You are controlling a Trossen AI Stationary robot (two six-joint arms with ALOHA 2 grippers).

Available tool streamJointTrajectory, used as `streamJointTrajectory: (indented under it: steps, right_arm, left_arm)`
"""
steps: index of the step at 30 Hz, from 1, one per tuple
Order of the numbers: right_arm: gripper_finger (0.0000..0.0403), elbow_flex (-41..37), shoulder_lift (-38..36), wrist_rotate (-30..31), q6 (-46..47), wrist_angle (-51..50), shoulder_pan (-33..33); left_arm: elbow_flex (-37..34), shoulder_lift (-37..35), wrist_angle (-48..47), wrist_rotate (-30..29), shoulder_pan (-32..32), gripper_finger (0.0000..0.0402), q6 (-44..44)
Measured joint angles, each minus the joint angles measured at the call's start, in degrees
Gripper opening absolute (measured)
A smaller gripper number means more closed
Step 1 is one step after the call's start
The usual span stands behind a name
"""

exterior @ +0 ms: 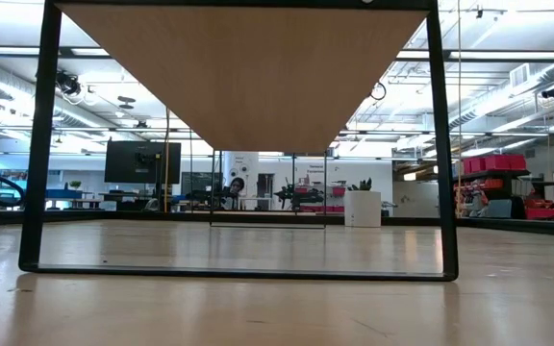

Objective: Pick & Place candle stick holders
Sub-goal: Put the top black candle holder on the shelf aligned with the other black candle holder

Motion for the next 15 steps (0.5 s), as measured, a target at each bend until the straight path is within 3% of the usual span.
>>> streamJointTrajectory:
  steps: [9,15]
  right_arm:
    - [0.0208,0.0,0.0,-0.02,1.55,-0.78,0.0]
    - [0.0208,0.0,0.0,0.0,1.78,-0.98,0.0]
  left_arm:
    - [-21.94,-9.43,14.95,-10.28,-8.95,0.001,-6.12]
    - [-40.96,-18.17,34.89,-13.69,-14.24,0.001,-7.0]
